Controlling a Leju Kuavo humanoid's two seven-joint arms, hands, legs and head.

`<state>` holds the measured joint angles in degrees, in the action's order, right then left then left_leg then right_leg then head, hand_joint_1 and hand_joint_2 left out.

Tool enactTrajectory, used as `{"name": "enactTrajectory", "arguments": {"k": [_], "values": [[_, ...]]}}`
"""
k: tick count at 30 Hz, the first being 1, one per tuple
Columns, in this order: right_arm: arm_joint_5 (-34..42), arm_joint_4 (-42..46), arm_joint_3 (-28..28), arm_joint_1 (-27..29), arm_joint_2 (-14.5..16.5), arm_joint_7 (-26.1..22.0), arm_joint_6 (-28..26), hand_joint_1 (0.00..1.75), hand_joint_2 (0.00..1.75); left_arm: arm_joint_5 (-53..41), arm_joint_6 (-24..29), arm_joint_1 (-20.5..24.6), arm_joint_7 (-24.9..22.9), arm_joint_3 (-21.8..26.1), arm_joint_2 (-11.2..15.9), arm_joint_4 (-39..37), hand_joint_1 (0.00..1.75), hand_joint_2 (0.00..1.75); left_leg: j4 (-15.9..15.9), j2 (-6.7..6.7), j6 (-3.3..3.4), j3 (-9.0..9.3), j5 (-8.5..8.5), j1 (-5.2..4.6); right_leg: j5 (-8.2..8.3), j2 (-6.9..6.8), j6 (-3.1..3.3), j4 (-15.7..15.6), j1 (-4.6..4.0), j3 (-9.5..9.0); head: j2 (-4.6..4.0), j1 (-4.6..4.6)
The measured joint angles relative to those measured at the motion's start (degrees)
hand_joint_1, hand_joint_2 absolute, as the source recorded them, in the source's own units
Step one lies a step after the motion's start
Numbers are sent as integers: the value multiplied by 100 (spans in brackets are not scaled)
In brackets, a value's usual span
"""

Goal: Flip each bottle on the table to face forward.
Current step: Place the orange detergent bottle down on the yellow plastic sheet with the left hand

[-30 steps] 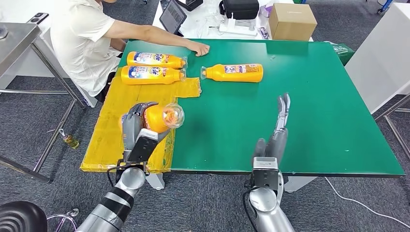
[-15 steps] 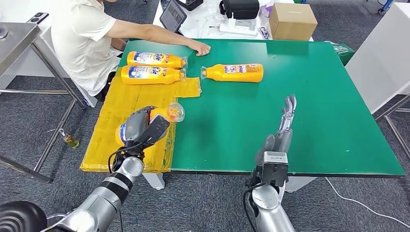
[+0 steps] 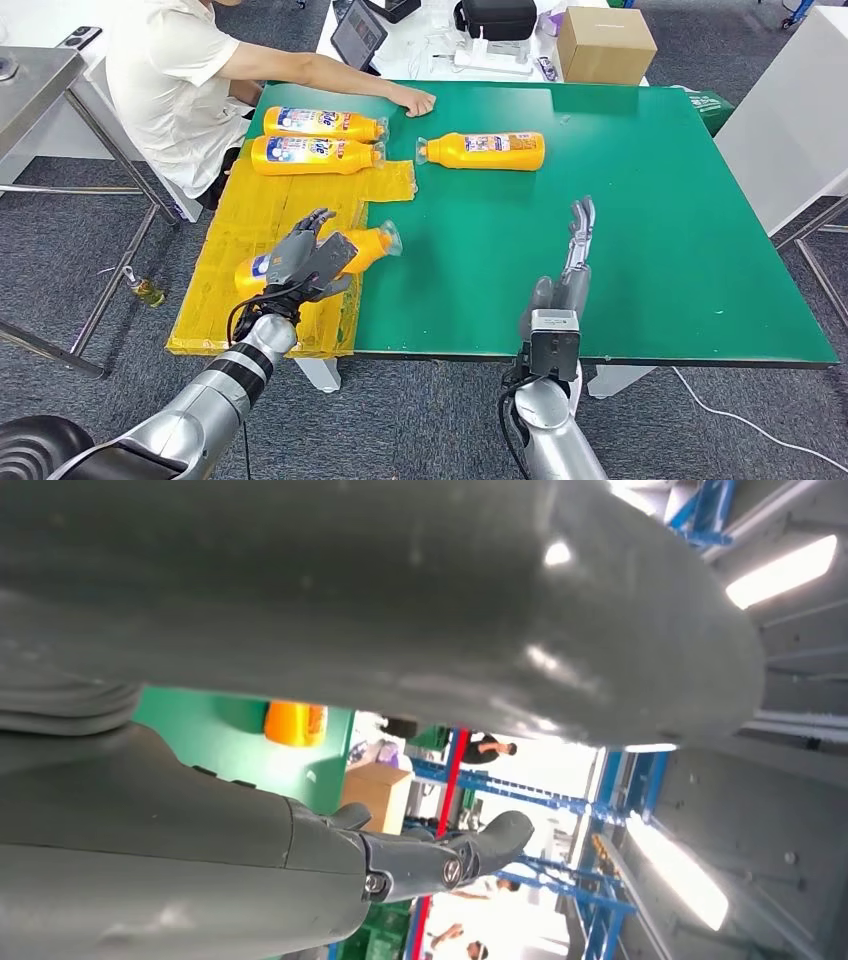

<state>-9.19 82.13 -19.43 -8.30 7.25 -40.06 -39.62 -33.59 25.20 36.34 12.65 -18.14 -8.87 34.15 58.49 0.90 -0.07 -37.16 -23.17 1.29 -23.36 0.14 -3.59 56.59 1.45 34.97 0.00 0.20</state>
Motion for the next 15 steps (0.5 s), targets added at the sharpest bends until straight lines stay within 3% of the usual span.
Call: {"name": "enactTrajectory", "arguments": {"k": [6,15], "values": [[-6,-116,-15,-36,-9,0,-20,0,0,27,-171,-2,54,0,-3,-116,0,175,0,0,0,-3,-2,0,-1,0,0,0,0,2,0,-1],[-145,-273,-11,-49,-57,0,-43,0,0,389,-1021,-143,497,-25,-14,-167,0,175,0,0,0,-2,-2,0,-1,0,0,0,0,1,0,-1]]}}
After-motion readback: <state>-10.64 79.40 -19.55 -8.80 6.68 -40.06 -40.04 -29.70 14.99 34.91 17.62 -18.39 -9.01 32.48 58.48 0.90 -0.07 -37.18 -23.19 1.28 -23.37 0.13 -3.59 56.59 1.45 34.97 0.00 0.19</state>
